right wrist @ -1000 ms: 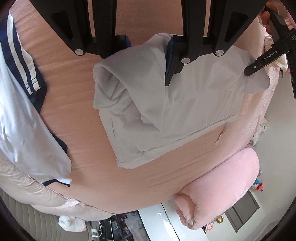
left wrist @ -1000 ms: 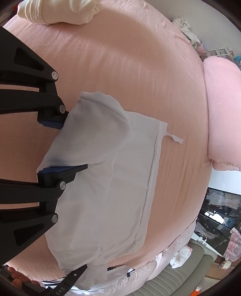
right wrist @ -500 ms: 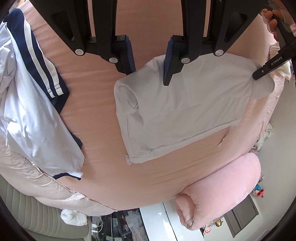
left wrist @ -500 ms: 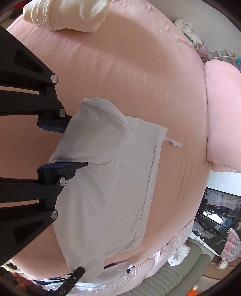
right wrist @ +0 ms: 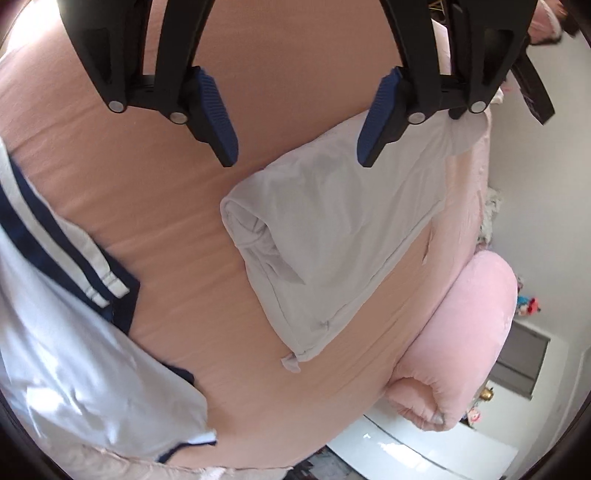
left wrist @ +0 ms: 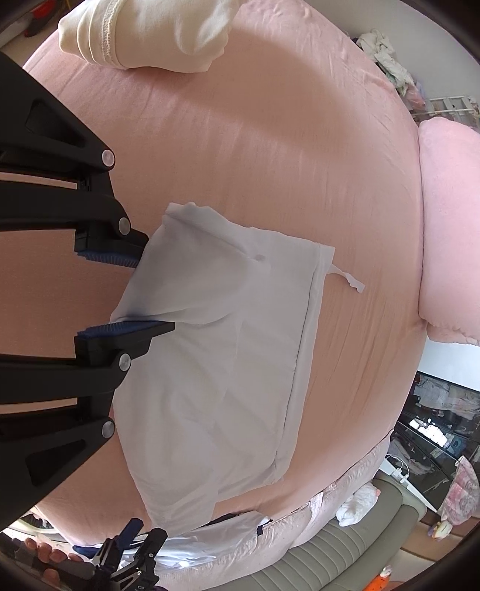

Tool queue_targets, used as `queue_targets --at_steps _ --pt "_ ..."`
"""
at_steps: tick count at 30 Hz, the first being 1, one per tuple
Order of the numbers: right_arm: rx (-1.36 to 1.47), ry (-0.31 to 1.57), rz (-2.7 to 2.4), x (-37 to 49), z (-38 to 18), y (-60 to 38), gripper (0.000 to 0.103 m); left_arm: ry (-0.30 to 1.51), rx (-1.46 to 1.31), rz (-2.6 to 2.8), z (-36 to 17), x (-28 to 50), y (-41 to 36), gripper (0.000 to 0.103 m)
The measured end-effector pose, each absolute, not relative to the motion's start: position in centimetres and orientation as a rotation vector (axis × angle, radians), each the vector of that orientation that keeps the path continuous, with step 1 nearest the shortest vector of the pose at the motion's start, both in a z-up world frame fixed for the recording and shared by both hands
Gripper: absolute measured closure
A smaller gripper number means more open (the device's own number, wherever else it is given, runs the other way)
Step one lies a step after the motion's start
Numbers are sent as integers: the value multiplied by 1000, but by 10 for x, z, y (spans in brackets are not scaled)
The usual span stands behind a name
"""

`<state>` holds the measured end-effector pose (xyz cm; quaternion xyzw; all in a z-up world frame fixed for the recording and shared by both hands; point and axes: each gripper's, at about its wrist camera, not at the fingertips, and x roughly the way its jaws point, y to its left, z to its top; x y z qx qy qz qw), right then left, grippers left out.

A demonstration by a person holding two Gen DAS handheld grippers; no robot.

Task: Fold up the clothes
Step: 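Lift the grasped end with both grippers and fold it over the shirt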

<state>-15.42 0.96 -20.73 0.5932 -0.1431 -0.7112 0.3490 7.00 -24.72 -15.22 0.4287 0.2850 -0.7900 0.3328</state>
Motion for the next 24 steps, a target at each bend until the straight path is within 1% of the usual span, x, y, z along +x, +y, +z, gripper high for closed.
queue_targets --at_steps 4,9,10,11,14,16,19,22,24 --pt "1534 -360 -1843 -154 -216 4 32 769 1122 -2060 -154 72 -248 80" --pt "1601 -510 -1770 -162 -237 -13 32 755 1132 -2063 -153 71 -245 80" --pt "1592 -539 -1761 -164 -238 -17 30 758 1131 -2063 -154 71 -245 80" --pt "1586 -559 -1746 -167 -239 -22 25 759 1135 -2058 -154 71 -246 80" --pt "1589 -589 -1706 -175 -247 -39 21 776 1141 -2049 -157 71 -247 80" --pt "1576 -640 -1694 -180 -252 -44 16 781 1146 -2045 -158 71 -247 80" --pt "1553 -638 -1697 -182 -252 -48 14 785 1150 -2042 -159 72 -246 80" --pt "1530 -629 -1690 -183 -253 -49 16 788 1154 -2038 -159 72 -245 80" --pt "1535 -595 -1704 -182 -254 -48 26 789 1153 -2037 -158 72 -245 80"
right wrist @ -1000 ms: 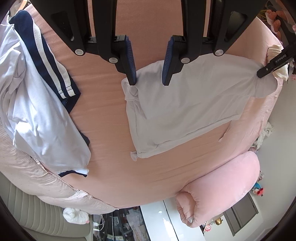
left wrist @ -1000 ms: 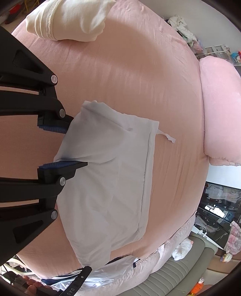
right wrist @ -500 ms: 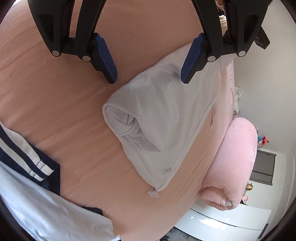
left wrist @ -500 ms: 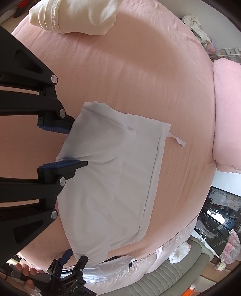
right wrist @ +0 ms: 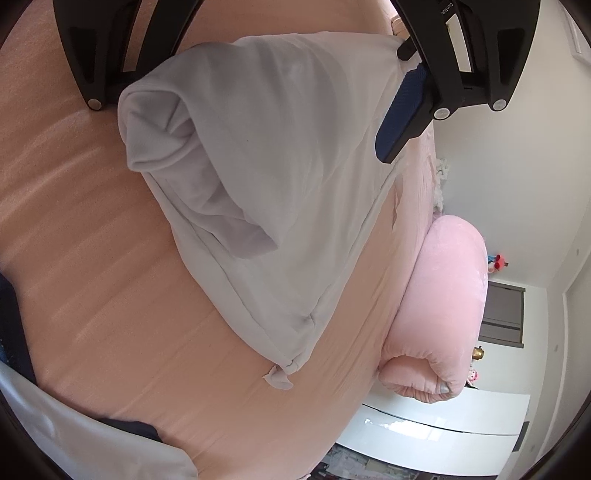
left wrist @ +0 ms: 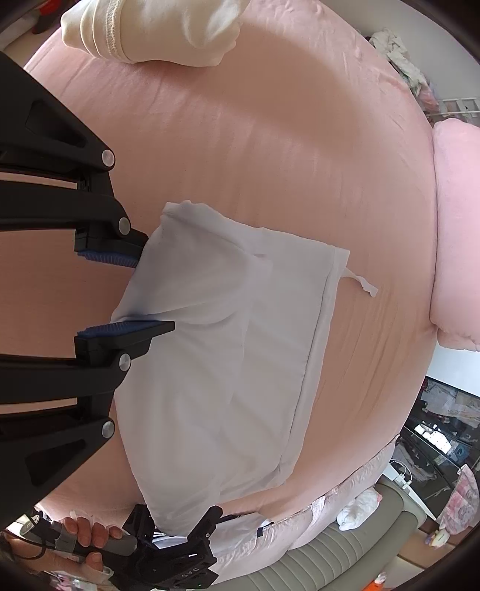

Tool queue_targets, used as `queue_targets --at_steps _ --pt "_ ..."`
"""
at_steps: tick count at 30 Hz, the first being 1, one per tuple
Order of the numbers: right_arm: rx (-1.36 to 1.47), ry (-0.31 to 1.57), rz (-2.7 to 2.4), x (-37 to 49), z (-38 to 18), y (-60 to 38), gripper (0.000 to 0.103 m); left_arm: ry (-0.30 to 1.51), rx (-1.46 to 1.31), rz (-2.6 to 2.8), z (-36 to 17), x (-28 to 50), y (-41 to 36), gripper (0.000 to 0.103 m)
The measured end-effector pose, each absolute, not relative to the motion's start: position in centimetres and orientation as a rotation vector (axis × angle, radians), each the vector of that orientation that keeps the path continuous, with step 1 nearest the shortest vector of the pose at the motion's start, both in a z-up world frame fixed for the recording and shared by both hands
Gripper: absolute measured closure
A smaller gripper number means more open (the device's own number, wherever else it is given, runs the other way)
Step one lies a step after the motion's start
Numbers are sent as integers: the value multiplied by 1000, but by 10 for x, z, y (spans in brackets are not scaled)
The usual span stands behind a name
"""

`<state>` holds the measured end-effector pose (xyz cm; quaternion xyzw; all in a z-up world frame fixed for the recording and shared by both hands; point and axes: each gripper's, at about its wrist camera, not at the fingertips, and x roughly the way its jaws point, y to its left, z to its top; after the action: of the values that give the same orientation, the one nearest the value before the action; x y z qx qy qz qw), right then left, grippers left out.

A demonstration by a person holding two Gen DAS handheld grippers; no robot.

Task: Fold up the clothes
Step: 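Lift the grasped end with both grippers and fold it over the shirt, then hold the fold down with both grippers and press it flat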

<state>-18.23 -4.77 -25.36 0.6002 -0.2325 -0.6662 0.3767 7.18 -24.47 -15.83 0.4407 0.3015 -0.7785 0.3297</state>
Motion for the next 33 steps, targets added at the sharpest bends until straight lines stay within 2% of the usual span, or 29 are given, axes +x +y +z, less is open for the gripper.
queue_targets --at_steps 1,2,3,5,7,19,24,27,29,30,32,33 --pt "1544 -552 -1731 -182 -253 -47 49 787 1152 -2038 -158 72 -244 80" --pt "1552 -500 -1761 -183 -253 -46 59 784 1151 -2041 -158 72 -244 80" --pt "1548 -474 -1767 -184 -254 -44 67 782 1150 -2040 -159 71 -244 80" --pt "1524 -497 -1744 -184 -256 -39 71 773 1147 -2041 -158 71 -243 80" --pt "1511 -486 -1762 -181 -254 -37 72 757 1137 -2044 -157 71 -242 80" --pt "1296 -26 -1957 -138 -195 -64 74 768 1050 -2046 -144 83 -246 80" --pt "1246 73 -1973 -126 -178 -66 74 717 1039 -2033 -137 95 -247 80" --pt "1261 68 -1958 -118 -175 -57 74 884 1035 -2084 -138 108 -255 80" --pt "1276 52 -1949 -117 -175 -53 74 1101 1012 -2110 -145 117 -264 80" --pt "1282 48 -1945 -117 -175 -52 74 1214 997 -2117 -148 121 -268 78" --pt "1298 55 -1945 -116 -178 -51 74 1403 955 -2091 -161 128 -277 50" --pt "1306 56 -1941 -116 -179 -51 74 1465 950 -2042 -168 131 -280 19"
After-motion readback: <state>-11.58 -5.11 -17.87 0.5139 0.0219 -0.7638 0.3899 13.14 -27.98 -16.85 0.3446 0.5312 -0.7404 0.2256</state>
